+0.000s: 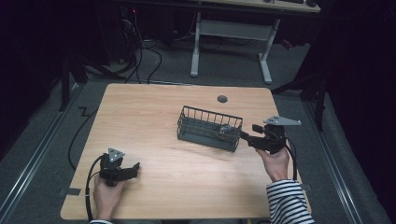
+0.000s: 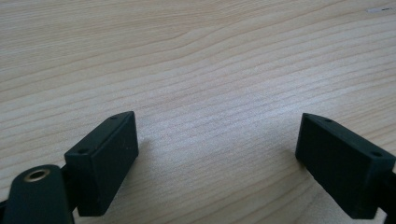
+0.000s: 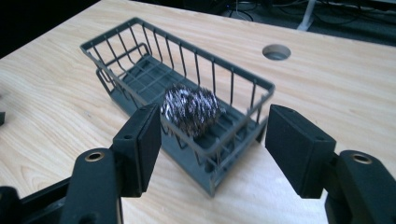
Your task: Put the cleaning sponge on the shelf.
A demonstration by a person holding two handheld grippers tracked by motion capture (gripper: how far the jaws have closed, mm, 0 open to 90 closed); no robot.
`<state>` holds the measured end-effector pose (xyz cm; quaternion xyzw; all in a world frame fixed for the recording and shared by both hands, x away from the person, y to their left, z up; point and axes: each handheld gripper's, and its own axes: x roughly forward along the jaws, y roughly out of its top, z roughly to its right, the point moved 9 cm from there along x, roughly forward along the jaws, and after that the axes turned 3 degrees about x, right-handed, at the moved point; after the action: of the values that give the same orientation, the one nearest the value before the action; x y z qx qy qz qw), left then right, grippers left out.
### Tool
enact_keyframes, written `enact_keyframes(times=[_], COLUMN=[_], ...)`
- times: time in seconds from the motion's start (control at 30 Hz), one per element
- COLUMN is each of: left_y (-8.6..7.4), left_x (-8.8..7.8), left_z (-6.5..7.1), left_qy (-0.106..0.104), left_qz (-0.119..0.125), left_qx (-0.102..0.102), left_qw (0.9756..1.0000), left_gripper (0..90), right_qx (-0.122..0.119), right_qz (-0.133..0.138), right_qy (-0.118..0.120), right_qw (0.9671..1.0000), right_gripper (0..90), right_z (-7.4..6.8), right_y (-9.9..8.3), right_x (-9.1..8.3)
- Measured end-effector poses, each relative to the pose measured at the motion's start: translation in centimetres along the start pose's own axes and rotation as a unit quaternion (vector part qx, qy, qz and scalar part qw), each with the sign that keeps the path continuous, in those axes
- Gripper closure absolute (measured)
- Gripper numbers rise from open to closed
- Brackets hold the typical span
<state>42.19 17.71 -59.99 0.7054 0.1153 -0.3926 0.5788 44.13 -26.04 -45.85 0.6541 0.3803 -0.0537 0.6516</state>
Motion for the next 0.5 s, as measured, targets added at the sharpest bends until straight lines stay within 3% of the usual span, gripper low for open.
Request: enact_keyframes(times=[0.2, 0.5], left_y=[0.0, 0.0], left_x=[0.0, 0.0], left_z=[0.0, 0.0], left_qy=[0.000, 0.000], left_qz=[0.000, 0.000], left_qx=[0.000, 0.000], left_qw=[1.0000, 1.0000], left_gripper=[13.7, 13.7], right_qx=[0.013, 0.018], right_qz=[0.006, 0.015], right_qy=[-0.003, -0.003], right_qw=[0.9999, 0.9997], right_gripper=[36.5, 36.5], right_z=[0.6, 0.6], right_y=[-1.9, -3.4], right_x=[-1.2, -2.0])
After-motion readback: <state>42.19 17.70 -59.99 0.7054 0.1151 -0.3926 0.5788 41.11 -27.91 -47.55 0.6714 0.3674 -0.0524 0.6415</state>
